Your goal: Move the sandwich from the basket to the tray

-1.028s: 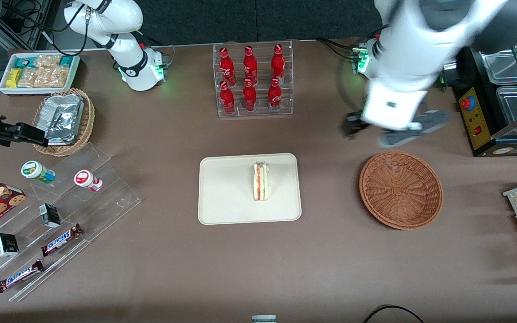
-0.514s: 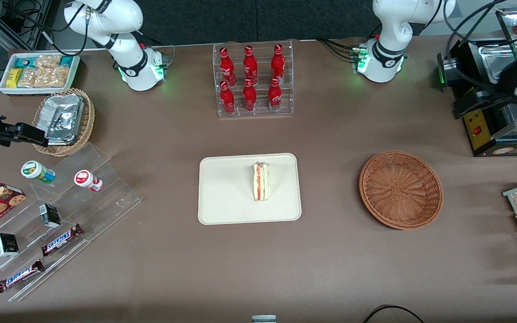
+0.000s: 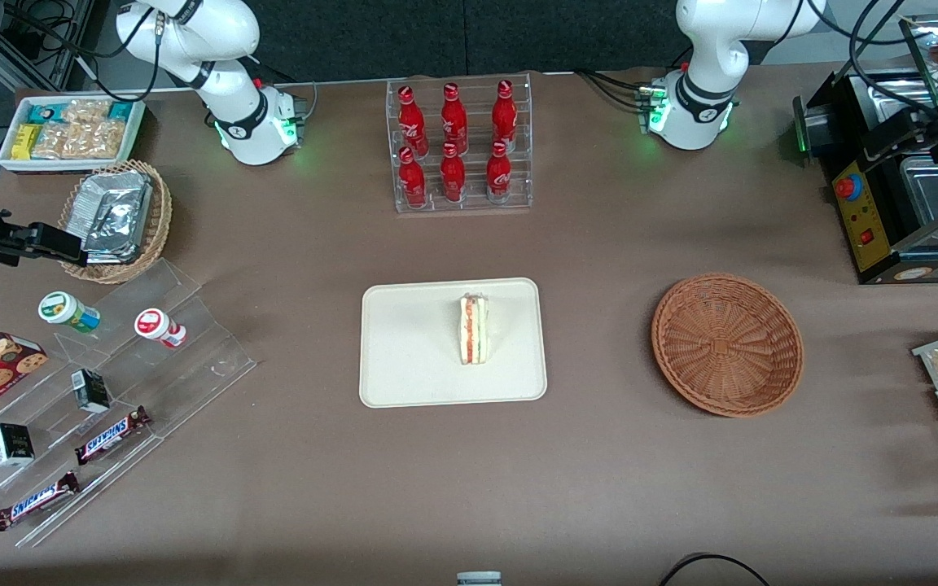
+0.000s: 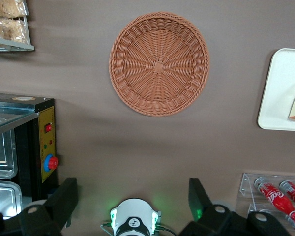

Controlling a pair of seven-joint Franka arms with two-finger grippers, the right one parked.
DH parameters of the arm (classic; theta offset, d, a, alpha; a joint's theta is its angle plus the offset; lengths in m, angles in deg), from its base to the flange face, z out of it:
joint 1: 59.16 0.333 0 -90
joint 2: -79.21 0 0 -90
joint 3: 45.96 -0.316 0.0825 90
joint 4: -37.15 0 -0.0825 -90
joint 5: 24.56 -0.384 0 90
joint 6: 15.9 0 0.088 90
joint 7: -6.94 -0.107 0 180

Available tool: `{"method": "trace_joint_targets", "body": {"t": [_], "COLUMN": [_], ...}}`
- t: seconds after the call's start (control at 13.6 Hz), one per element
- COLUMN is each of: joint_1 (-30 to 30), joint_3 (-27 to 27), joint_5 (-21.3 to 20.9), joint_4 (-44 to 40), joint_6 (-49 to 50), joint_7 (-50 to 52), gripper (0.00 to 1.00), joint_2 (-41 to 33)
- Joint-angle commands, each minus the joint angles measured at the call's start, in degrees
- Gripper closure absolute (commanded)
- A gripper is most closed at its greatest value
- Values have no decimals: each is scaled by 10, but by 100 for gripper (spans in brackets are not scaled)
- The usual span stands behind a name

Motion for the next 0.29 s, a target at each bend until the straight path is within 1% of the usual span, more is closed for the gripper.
{"method": "trace_joint_targets", "body": {"t": [0.0, 0.22], "joint_1": [14, 13], "joint_3": [21, 28], "joint_5": [6, 7], "joint_4": [29, -13], "joint_6": [-18, -6], "joint_7": [-12, -11], "gripper": [1, 1], "joint_2": [-20, 15]}}
